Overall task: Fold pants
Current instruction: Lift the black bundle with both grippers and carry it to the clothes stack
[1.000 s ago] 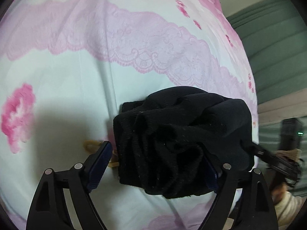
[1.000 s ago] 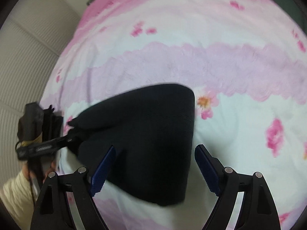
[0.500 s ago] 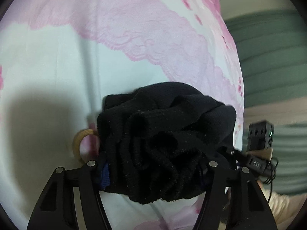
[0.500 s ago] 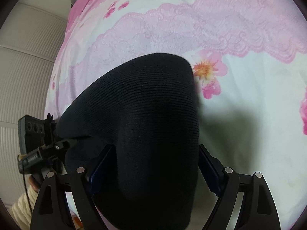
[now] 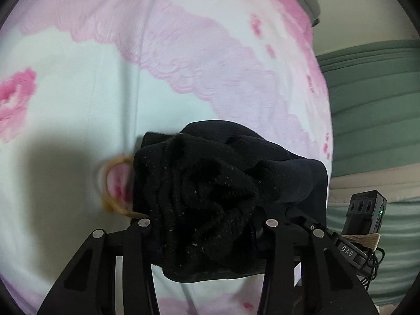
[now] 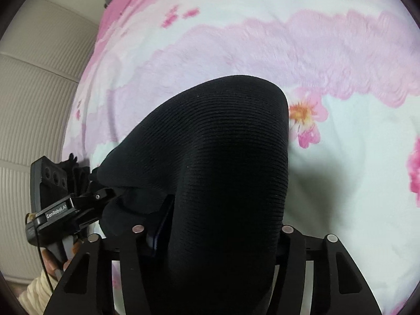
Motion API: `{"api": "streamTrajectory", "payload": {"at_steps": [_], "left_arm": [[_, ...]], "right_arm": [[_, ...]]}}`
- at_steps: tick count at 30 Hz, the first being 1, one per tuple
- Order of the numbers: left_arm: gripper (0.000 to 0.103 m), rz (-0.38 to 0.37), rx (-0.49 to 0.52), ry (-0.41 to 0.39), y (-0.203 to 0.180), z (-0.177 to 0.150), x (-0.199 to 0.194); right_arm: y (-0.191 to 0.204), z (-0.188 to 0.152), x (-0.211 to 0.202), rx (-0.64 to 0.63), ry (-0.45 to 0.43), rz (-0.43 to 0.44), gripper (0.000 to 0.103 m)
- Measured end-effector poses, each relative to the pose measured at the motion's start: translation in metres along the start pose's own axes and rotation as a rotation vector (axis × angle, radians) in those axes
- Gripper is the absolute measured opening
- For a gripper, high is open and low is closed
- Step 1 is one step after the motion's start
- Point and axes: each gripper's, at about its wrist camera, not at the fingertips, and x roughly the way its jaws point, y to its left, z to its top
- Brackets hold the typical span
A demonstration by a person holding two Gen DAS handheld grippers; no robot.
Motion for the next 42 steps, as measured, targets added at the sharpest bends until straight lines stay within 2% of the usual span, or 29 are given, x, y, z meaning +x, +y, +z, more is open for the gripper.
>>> {"api": "streamTrajectory", "payload": {"at_steps": [6,12,16,23,30,36,42], "left_arm": [[0.043,-0.027,0.132,-0.102,-0.05,-0.037,-0.07],[0.044,-0.03,0.286,-0.219,-0.097,-0.084,-0.146],[0.045,-0.049,0.35,-0.295,-0.119,-0.117,-0.194],[0.045,-0.049,0.398,-0.419,-0.147,-0.184,-0.262],[0.045,-0.033,0.433,-0.503,-0.155,-0.252,-0.312],[0.045,-0.024,0.439,-0.548,-0.149,-0.309,-0.353],[0.045,0.005,0.432,-0.589,-0.136,-0.351,-0.392]], "right_arm": [[0.023,-0.023,-0.066,-0.049,-0.099,0.035,0.055],[0.056,-0.065,-0.15,-0.093,-0.221,0.055,0.055],[0.083,-0.098,-0.205,-0.152,-0.314,0.057,0.055],[0.115,-0.15,-0.275,-0.227,-0.411,0.099,0.055],[0.138,-0.21,-0.317,-0.281,-0.476,0.143,0.055],[0.15,-0.268,-0.338,-0.312,-0.511,0.17,0.055],[0.168,-0.315,-0.348,-0.343,-0.529,0.187,0.055]]}}
